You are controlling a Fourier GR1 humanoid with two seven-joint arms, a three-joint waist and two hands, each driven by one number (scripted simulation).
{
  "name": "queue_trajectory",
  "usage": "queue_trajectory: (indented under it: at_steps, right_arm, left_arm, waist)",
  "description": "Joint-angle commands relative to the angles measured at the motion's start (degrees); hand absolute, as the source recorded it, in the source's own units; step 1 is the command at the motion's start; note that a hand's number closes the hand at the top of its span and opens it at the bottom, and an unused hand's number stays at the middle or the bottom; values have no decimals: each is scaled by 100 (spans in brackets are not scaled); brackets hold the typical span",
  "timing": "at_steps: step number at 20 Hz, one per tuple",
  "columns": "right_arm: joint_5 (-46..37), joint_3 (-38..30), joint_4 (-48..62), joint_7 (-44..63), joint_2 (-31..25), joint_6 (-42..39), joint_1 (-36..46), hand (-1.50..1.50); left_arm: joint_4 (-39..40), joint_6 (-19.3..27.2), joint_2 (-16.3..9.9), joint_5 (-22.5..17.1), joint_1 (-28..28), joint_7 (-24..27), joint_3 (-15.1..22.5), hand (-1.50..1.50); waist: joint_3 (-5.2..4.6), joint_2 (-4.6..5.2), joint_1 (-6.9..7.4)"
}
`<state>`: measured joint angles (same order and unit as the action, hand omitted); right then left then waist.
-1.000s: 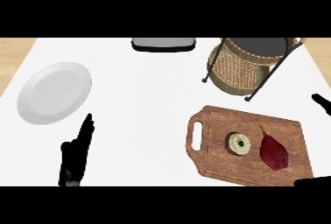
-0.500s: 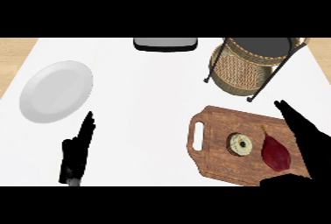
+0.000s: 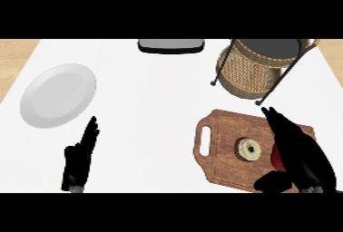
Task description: Pick the cupcake from the cutting board and place it in the tiered basket
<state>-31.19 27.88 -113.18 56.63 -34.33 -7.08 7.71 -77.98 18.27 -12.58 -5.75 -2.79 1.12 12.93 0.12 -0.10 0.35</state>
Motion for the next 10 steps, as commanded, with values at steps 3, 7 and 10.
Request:
queue_trajectory:
  at_steps: [3, 7, 10]
  right_arm:
    - [-38, -177, -263, 289, 440, -742, -52, -150]
    - [-388, -19, 821, 231, 980, -768, 433, -150]
    - [-329, -31, 742, 387, 799, -1142, 285, -150]
  left_arm:
    - [-262, -288, -103, -48, -349, 49, -236, 0]
    - [13, -40, 162, 247, 205, -354, -139, 0]
    - [7, -109, 150, 194, -119, -103, -187, 0]
  waist:
    - [-13, 3, -23]
    - [-13, 14, -13]
    - [-15, 10, -19]
